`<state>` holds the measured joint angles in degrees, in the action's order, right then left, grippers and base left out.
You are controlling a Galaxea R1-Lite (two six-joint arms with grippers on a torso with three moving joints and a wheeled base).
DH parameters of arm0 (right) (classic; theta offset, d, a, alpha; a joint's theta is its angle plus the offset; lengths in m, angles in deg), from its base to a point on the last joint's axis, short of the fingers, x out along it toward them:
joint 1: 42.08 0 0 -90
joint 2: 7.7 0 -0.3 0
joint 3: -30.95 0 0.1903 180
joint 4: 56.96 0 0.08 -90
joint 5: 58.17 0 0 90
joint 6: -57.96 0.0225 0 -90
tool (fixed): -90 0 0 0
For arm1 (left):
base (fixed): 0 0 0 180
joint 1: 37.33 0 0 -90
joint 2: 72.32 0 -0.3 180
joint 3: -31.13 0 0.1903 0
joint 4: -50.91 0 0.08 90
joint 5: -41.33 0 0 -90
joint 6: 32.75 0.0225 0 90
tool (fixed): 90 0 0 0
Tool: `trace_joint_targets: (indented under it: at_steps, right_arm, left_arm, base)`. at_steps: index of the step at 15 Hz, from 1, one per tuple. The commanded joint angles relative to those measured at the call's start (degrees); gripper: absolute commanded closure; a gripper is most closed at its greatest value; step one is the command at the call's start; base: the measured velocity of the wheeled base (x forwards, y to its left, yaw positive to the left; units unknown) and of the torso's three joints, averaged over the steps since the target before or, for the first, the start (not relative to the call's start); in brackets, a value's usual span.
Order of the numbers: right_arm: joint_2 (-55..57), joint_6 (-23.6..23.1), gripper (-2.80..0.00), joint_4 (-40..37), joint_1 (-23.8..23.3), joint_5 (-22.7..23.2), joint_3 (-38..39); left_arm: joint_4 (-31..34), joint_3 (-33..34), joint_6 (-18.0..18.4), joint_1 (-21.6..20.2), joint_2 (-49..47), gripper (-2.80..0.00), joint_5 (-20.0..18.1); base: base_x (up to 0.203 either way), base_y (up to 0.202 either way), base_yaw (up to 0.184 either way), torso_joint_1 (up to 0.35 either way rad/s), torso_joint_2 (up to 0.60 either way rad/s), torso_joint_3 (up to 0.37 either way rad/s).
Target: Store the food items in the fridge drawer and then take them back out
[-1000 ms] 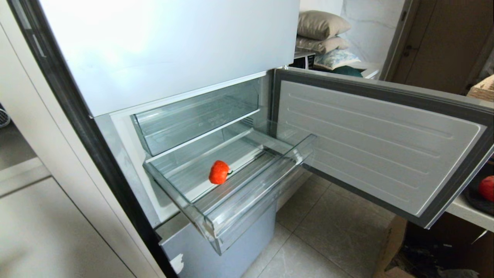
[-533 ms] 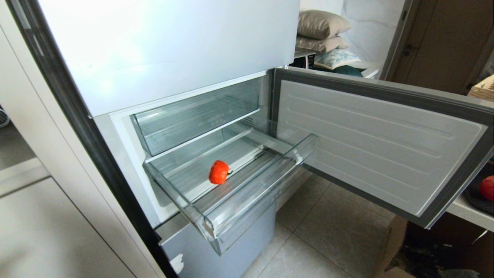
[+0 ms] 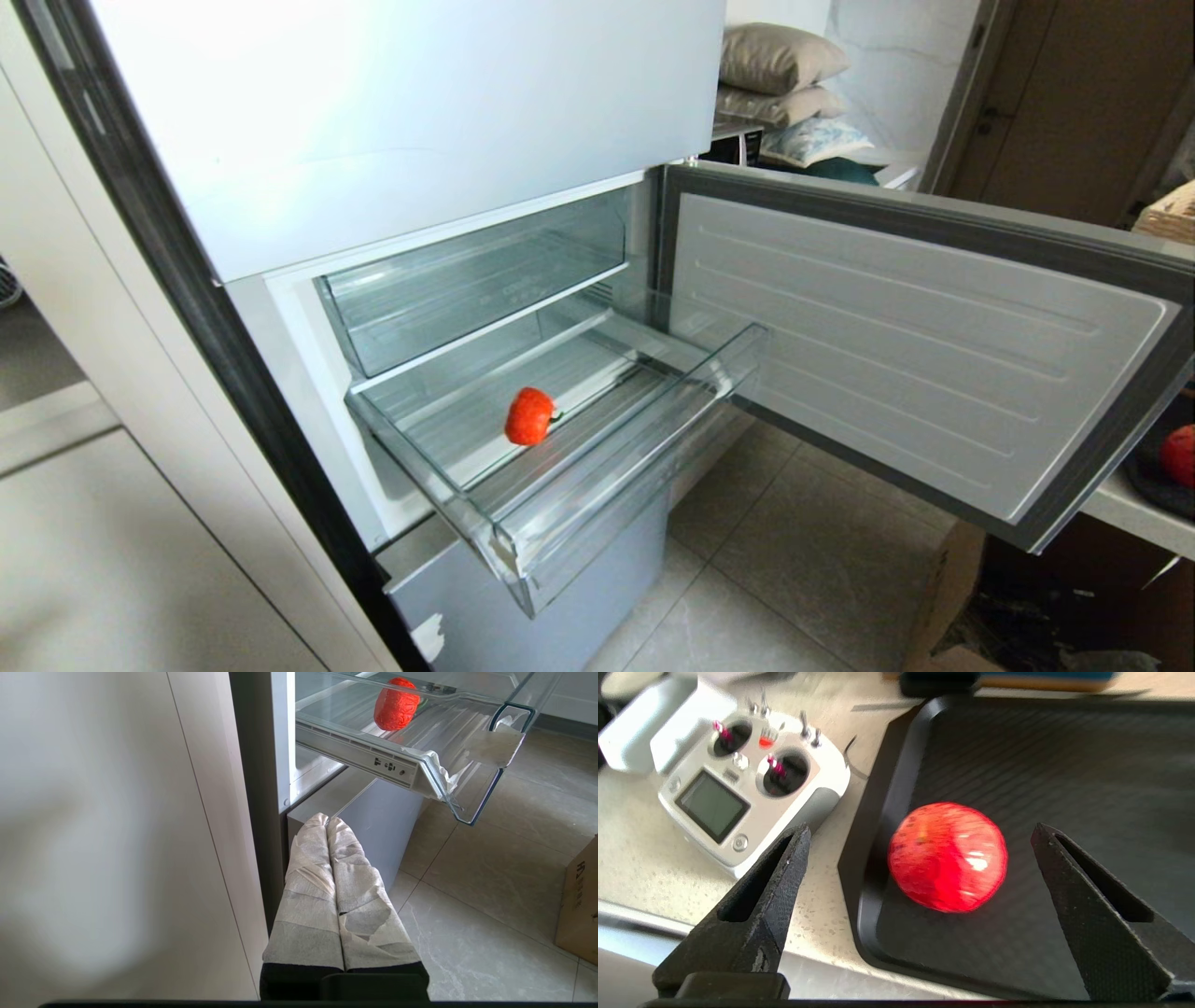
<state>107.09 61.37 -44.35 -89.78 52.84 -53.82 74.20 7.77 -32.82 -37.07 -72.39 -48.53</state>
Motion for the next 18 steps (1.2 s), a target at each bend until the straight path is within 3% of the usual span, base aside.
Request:
trace_joint_targets:
  at_steps: [1,8,18]
  right_arm:
    - [4.3,0.0,-2.80,0.3,0.3,0.3,-1.4]
    - [12.9,-0.4,-2.80,4.5,1.4,1.9,-7.4]
    - [16.1,-0.3,-2.80,5.0,2.0,1.7,-6.5]
  left_arm:
    - [0.0,0.0,0.0,0.0,0.0,0.00,0.0]
    - [0.0,0.0,0.0,0.0,0.0,0.00,0.0]
    - [0.0,0.0,0.0,0.0,0.0,0.00,0.0]
  base:
    - [0.000,0.000,0.000,0.000,0.00,0.000]
    - [0.000,0.000,0.000,0.000,0.00,0.000]
    - [0.000,0.000,0.000,0.000,0.00,0.000]
